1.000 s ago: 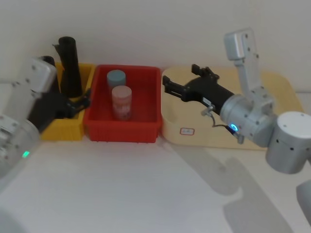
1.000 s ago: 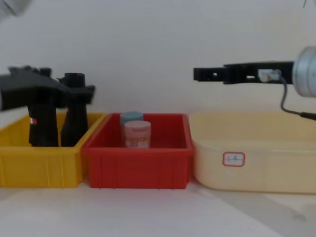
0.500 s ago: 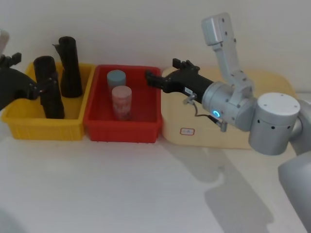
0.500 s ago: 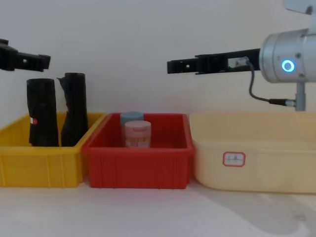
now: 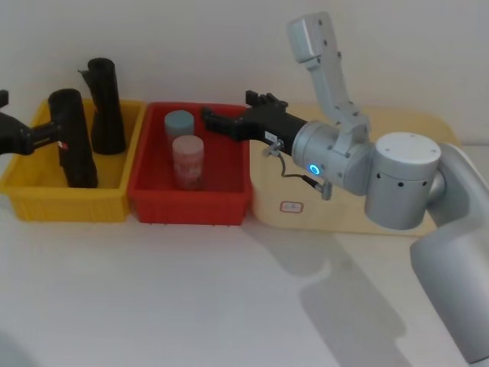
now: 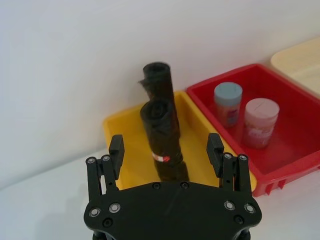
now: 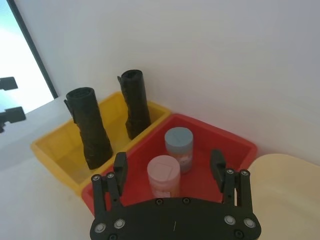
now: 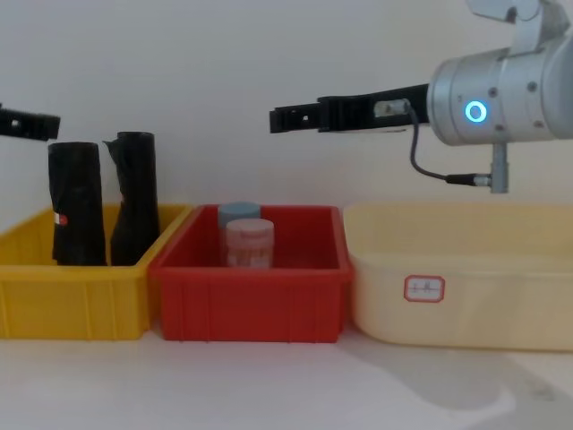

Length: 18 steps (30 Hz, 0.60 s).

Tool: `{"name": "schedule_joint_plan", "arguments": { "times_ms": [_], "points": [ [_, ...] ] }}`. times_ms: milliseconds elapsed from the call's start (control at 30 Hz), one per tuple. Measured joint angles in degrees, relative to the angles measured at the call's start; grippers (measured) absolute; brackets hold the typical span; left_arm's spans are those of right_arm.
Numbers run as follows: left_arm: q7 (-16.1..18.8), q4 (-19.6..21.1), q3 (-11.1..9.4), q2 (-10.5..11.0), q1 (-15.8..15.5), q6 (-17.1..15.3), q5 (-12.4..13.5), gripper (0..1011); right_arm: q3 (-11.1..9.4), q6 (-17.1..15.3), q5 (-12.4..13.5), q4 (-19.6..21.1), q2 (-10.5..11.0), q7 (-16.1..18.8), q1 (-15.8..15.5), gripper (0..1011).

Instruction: Pick up the garbage bag with the one hand and transfer it to the other hand.

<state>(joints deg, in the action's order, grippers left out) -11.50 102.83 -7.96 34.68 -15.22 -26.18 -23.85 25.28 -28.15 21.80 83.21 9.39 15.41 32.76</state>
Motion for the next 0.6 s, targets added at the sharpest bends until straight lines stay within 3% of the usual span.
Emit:
{"name": "schedule_joint_plan", "arguments": {
  "times_ms": [300,600],
  "points": [
    [-1.0,-4.5,0.0,-0.8,-1.0,0.3,-0.1,1001,1.4,0.2,0.1,-2.9,-1.4,0.2,1.9,1001],
    [-3.4,-9.4,-0.8,-2.2,-2.4,4.1,0.0,1001,2.7,1.3,-0.9,-5.6,-2.4,0.2,3.4,1001]
  ]
}}
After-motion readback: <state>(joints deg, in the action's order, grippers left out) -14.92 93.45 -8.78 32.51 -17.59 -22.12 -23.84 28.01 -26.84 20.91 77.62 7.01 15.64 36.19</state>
